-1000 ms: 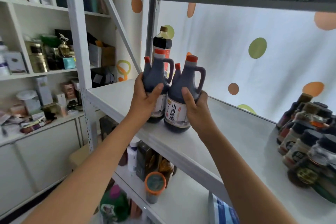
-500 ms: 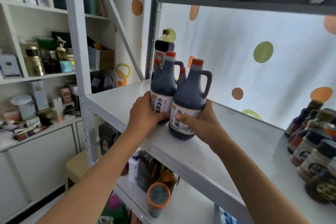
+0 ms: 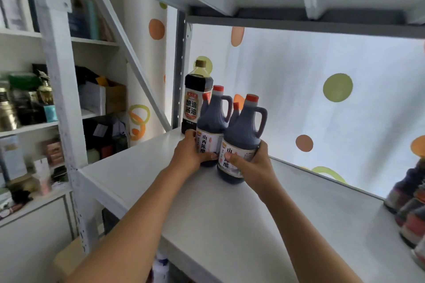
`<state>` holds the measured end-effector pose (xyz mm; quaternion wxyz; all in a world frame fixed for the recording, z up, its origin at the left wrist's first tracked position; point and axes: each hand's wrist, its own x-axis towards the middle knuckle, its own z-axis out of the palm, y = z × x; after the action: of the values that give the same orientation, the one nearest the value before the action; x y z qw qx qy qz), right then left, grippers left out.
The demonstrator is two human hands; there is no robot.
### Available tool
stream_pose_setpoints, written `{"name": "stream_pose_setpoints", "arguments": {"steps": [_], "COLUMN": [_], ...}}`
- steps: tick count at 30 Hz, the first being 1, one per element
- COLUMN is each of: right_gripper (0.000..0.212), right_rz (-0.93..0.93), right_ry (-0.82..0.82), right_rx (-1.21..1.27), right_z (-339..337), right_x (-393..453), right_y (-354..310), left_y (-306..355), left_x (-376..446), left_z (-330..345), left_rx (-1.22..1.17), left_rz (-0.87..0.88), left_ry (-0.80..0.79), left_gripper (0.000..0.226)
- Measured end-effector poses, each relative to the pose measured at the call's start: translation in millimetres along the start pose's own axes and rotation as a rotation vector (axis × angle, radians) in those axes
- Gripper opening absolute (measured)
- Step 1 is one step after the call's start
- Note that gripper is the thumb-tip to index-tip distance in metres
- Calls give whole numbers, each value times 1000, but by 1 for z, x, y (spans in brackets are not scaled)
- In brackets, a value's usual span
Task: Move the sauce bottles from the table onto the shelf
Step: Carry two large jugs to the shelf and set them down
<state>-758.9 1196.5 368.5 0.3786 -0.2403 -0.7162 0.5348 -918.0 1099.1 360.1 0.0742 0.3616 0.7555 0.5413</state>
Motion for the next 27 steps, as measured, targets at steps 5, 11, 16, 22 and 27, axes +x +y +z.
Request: {"name": "stream_pose_setpoints", "arguments": {"steps": [5,11,16,22,27], "right_gripper": [69,68,71,70,64], "right_rz": [-2,0,-13,-34,-39], "right_ry": [116,113,127,119,107], "right_rx": [-6,-8,14,39,47], "right_z": [9,6,6,8,12], "right_x": [43,81,100,110,115], "right_y": [17,27,38,45,48], "left_y": [-16,-32,-34,-31,-26], "left_x": [50,69,76,79,80], "left_z": [20,36,38,40,47], "left_rx": [-16,-139,-149,-66,201], "left_rz": [23,48,56,78,104], "left_ry": [18,110,125,141,233], "left_gripper": [78,79,77,76,77]}}
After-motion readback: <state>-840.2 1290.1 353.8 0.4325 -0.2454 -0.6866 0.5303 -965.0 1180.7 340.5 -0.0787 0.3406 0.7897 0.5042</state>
